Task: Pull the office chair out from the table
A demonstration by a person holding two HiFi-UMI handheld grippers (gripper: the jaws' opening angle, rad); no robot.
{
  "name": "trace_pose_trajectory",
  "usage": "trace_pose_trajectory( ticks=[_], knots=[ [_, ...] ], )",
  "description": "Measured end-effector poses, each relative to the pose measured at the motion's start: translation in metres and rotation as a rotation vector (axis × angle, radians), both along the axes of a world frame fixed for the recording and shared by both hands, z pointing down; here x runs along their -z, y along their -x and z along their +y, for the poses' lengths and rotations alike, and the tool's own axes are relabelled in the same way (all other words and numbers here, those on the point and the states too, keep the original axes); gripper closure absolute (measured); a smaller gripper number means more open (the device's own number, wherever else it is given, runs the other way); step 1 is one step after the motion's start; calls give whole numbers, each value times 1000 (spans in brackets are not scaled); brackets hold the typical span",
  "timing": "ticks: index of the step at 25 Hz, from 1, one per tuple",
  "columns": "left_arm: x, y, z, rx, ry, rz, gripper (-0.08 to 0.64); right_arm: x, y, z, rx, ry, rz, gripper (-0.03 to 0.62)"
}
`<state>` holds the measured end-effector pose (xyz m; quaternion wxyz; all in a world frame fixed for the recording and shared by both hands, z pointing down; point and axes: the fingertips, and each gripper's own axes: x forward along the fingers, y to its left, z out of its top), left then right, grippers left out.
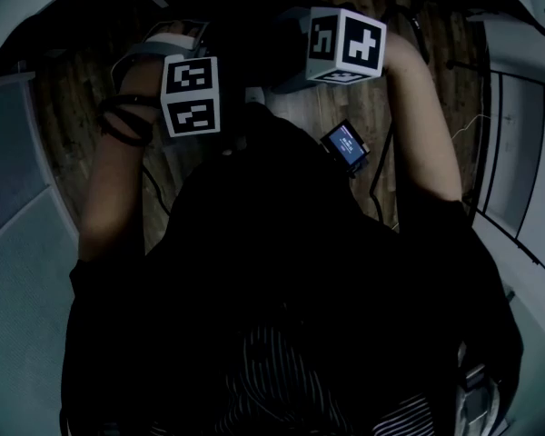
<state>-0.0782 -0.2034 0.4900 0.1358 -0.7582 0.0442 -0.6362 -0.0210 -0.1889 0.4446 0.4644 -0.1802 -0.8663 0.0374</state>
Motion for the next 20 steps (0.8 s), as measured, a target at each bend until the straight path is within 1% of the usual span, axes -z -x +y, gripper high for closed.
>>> trace_pose_trajectory(
  ticks=[3, 5, 10, 15, 20],
  knots=[
    [0, 4, 13, -11, -34, -8, 109, 0, 7, 15, -35, -47, -21, 164],
    [-1, 10, 27, -21, -40, -10, 109, -2, 14, 28, -54, -70, -35, 158],
    [-8, 29, 75, -21, -54, 3, 109, -13, 33, 76, -60, -102, -15, 148],
    [1, 31, 102, -5, -39, 15, 109, -7, 35, 101, -59, -84, 3, 141],
    [3, 41, 129, -16, -54, 29, 109, -7, 47, 131, -86, -92, -2, 141]
  ],
)
